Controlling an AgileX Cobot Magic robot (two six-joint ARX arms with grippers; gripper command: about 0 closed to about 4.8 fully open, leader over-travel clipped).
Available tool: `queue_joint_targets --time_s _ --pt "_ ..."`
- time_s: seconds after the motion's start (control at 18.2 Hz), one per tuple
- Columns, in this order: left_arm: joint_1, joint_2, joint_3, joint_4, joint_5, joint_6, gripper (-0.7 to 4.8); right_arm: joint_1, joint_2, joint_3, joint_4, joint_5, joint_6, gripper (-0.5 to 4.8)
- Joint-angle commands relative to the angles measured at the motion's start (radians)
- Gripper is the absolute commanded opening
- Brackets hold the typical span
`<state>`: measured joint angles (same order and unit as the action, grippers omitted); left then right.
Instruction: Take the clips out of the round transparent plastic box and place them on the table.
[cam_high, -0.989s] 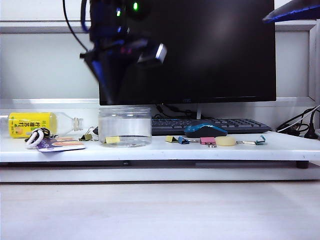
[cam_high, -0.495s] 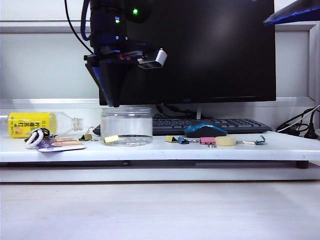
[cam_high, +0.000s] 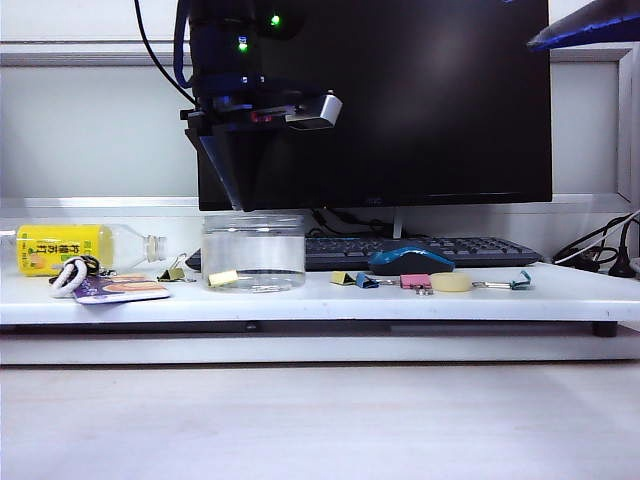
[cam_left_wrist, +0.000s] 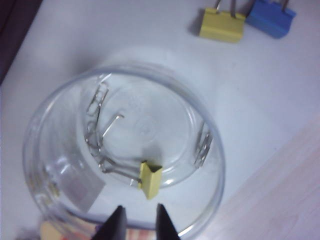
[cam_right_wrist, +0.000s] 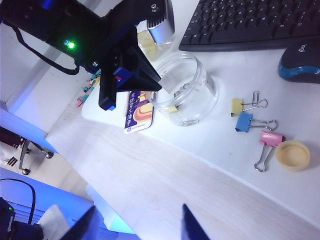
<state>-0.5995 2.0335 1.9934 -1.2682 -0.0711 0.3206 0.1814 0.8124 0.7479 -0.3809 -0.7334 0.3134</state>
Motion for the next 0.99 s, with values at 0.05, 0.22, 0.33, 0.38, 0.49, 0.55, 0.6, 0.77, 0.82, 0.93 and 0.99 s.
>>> queue_joint_targets --time_s 0.05,0.22,0.33,0.38,0.49,0.55,0.6,0.77,0.82,0.93,0.99 --pt "-0.002 0.012 0.004 0.034 -0.019 -0.129 0.91 0.0 0.003 0.004 0.012 0.002 -0.001 2.13" --pt "-0.001 0.025 0.003 0.074 -0.019 -0.286 0.92 0.0 0.019 0.004 0.012 0.001 -0.005 2.13" --pt "-0.001 0.034 0.003 0.082 -0.021 -0.372 0.92 0.0 0.026 0.002 0.012 -0.002 -0.005 2.13" --pt "0.0 0.038 0.003 0.08 -0.022 -0.426 0.92 0.0 0.026 0.0 0.012 -0.001 -0.008 2.13" --pt "0.008 0.052 0.003 0.075 -0.023 -0.524 0.94 0.0 0.026 0.0 0.014 -0.002 -0.012 2.13" --pt "0.008 0.058 0.003 0.074 -0.024 -0.576 0.94 0.0 0.026 0.0 0.016 -0.002 -0.012 2.13" --pt "0.013 0.063 0.003 0.074 -0.026 -0.633 0.95 0.0 0.026 0.0 0.018 -0.002 -0.012 2.13" --pt "0.018 0.067 0.003 0.078 -0.057 -0.792 1.37 0.0 0.026 0.0 0.019 -0.002 -0.012 2.12" --pt "0.018 0.066 0.003 0.077 -0.084 -0.824 1.52 0.0 0.026 0.0 0.019 -0.002 -0.013 2.13" --pt "0.018 0.066 0.003 0.061 -0.114 -0.9 1.54 0.0 0.026 0.0 0.019 -0.002 -0.02 2.12" --pt "0.018 0.066 0.003 0.054 -0.114 -0.941 1.54 0.0 0.026 0.0 0.021 -0.002 -0.023 2.12"
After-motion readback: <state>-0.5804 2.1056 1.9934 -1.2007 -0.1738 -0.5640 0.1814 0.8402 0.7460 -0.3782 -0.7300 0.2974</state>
